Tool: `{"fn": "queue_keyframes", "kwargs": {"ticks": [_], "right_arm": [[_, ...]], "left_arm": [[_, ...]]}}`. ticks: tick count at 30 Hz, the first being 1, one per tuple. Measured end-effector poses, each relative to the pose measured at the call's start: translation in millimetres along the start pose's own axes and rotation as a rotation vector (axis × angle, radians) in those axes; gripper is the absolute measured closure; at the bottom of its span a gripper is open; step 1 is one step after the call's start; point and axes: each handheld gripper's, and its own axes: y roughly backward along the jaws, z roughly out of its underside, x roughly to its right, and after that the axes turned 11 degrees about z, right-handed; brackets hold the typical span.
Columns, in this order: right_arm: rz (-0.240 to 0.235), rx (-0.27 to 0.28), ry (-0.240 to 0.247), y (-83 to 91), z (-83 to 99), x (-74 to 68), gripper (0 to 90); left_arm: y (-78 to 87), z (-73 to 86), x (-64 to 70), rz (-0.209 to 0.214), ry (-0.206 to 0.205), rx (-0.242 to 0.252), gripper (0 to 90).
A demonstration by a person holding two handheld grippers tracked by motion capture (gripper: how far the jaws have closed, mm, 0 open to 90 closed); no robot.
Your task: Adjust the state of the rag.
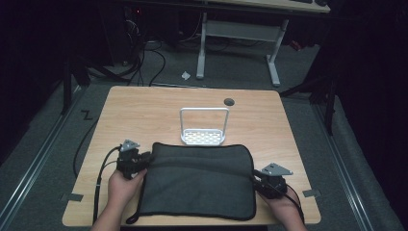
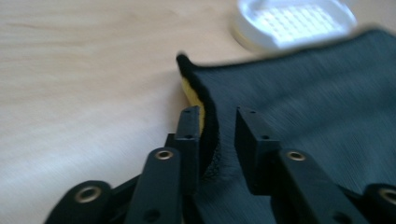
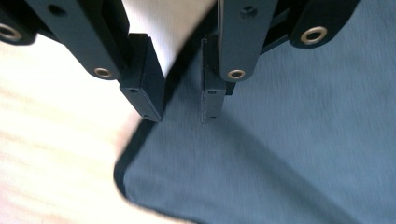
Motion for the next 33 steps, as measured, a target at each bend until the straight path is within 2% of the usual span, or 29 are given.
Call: {"fn": "queue_keyframes", "kwargs": {"ticks": [3, 5, 6, 7, 8, 9, 10, 11, 13, 14, 16, 17, 19, 21, 22, 24, 27, 29, 30, 31, 32, 33], "right_arm": [[0.0, -0.019, 0.013, -14.7, -13.3, -2.8, 72.5], [-0.002, -0.043, 0.008, -23.0, -16.2, -4.0, 72.7], [0.002, -0.055, 0.012, -27.7, -16.8, -4.1, 72.6], [0.004, -0.064, 0.016, -30.4, -16.4, -4.0, 72.5], [0.005, -0.068, 0.02, -31.2, -15.6, -3.9, 72.3], [0.005, -0.068, 0.02, -31.2, -15.6, -3.9, 72.3], [0.01, -0.064, 0.011, -28.3, -13.6, -2.5, 72.1], [0.012, -0.057, 0.009, -26.4, -12.7, -1.1, 72.1], [0.015, -0.051, 0.001, -23.2, -10.7, 0.7, 72.2], [0.017, -0.046, 0.0, -22.4, -10.0, 1.5, 72.3], [0.017, -0.035, -0.004, -20.5, -11.2, 2.0, 74.0], [0.015, -0.032, -0.001, -20.2, -12.4, 1.5, 75.7], [0.002, -0.039, 0.015, -22.0, -15.2, -1.3, 79.5], [-0.002, -0.061, 0.033, -27.1, -14.8, -5.6, 81.8], [-0.003, -0.075, 0.041, -30.0, -13.5, -7.3, 82.3], [-0.003, -0.081, 0.043, -32.3, -10.5, -6.8, 82.9], [0.013, -0.095, 0.047, -27.6, -6.4, -0.5, 83.0], [0.038, -0.104, 0.024, -21.1, 1.9, 9.5, 82.9], [0.061, -0.108, 0.018, -18.1, 6.0, 15.4, 82.6], [0.061, -0.108, 0.018, -18.1, 6.0, 15.4, 82.6], [0.111, -0.116, -0.007, -13.2, 14.7, 31.1, 82.0], [0.124, -0.117, -0.018, -12.5, 16.9, 36.5, 81.6]], "left_arm": [[-0.7, 13.4, 11.2, 0.01, -0.022, -0.044, 75.0], [2.9, 18.3, 13.5, -0.022, -0.023, -0.026, 72.1], [2.9, 18.3, 13.5, -0.022, -0.023, -0.026, 67.0], [15.1, 19.4, 14.2, -0.067, -0.01, 0.037, 64.2], [22.3, 18.6, 13.6, -0.07, 0.002, 0.073, 64.4], [22.3, 18.6, 13.6, -0.07, 0.002, 0.073, 64.1], [33.1, 15.3, 14.2, -0.086, 0.002, 0.117, 63.0], [37.4, 14.0, 15.3, -0.09, -0.004, 0.137, 62.6], [40.2, 13.1, 16.4, -0.084, -0.003, 0.149, 62.8], [37.9, 12.7, 19.5, -0.046, 0.001, 0.14, 63.1], [28.3, 14.0, 23.4, -0.009, -0.014, 0.089, 67.6], [18.7, 15.8, 25.8, 0.001, -0.03, 0.038, 69.0], [3.3, 20.3, 26.7, 0.007, -0.031, -0.05, 75.3], [-7.7, 26.0, 26.8, 0.006, -0.026, -0.098, 76.7], [-7.8, 27.3, 27.8, 0.011, -0.023, -0.088, 77.5], [-8.0, 27.6, 32.8, 0.021, -0.023, -0.104, 77.3], [-12.6, 31.9, 48.9, 0.061, -0.058, -0.114, 75.8], [-19.9, 32.3, 61.1, 0.118, -0.061, -0.122, 74.7], [-24.6, 31.7, 67.6, 0.137, -0.079, -0.129, 73.9], [-24.6, 31.7, 67.6, 0.137, -0.079, -0.129, 73.1], [-34.6, 29.2, 78.7, 0.167, -0.107, -0.136, 72.3], [-39.0, 27.7, 82.4, 0.186, -0.108, -0.137, 71.7]]}}
